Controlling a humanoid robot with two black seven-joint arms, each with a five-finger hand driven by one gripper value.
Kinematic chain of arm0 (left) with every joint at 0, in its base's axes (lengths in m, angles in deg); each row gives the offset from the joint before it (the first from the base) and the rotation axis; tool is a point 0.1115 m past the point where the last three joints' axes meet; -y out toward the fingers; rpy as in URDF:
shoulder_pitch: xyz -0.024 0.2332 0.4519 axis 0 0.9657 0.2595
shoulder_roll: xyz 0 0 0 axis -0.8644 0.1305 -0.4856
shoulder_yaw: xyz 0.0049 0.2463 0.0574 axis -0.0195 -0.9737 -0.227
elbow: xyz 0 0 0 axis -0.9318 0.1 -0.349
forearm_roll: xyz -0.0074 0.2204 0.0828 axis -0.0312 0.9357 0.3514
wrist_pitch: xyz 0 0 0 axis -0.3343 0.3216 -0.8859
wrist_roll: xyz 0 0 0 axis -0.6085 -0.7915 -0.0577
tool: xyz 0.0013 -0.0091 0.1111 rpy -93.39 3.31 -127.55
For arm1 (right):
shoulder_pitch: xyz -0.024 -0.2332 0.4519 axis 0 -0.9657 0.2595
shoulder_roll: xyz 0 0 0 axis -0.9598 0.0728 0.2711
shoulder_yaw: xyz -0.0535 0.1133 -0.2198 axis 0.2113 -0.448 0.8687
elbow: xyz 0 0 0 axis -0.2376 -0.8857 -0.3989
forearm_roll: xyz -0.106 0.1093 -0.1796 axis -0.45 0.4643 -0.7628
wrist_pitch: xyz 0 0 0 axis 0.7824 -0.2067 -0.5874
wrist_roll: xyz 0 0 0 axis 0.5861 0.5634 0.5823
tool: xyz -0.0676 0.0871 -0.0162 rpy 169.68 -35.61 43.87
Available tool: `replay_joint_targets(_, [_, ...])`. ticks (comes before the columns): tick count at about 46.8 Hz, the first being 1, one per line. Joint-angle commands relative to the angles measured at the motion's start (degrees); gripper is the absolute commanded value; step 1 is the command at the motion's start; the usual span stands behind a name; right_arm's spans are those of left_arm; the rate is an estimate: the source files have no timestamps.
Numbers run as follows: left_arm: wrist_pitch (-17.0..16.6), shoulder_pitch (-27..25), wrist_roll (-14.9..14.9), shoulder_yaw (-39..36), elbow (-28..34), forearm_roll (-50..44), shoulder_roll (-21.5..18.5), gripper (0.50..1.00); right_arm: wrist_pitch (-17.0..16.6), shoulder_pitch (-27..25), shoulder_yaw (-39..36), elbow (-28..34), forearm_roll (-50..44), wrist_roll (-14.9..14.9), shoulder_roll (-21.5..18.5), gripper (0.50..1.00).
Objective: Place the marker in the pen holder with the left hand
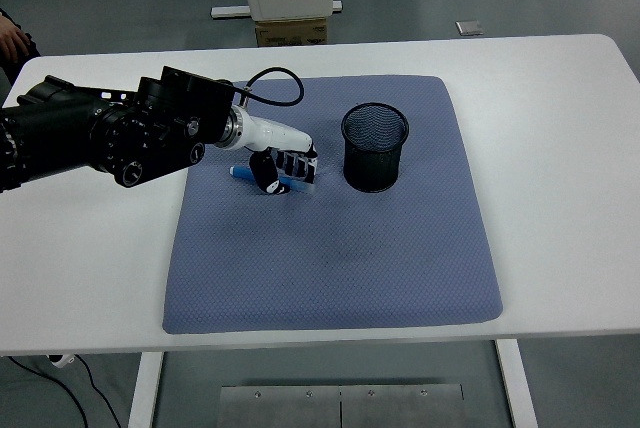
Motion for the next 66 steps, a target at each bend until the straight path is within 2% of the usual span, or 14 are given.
replay_joint_targets(1, [0.00,-0.01,-0.01,-0.01,-0.01,0.00,0.08,0.543,0.00,0.00,0.01,0.00,0.00,0.00,0.00,1.000])
replay_joint_targets(11, [0.00,-0.09,-0.01,-0.54,-0.01,0.00,0.08,0.500,0.00,0.00,0.01,0.00,0.00,0.00,0.00,1.000])
replay_joint_targets(48, [-0.09,-1.41,-0.27,-0.45,-0.10,-0.44,-0.45,0.500,0.00,0.00,0.01,0.00,0.00,0.00,0.00,1.000])
replay_joint_targets(58, [0.00,-1.15,-0.36,-0.62,-0.19,-0.26,-0.54,0.563,0.00,0.00,0.01,0.00,0.00,0.00,0.00,1.000])
replay_joint_targets(66, [0.00,-1.41,-0.36,-2.03,-0.28,-0.09,-0.62,0.578,0.00,0.00,0.01,0.00,0.00,0.00,0.00,1.000])
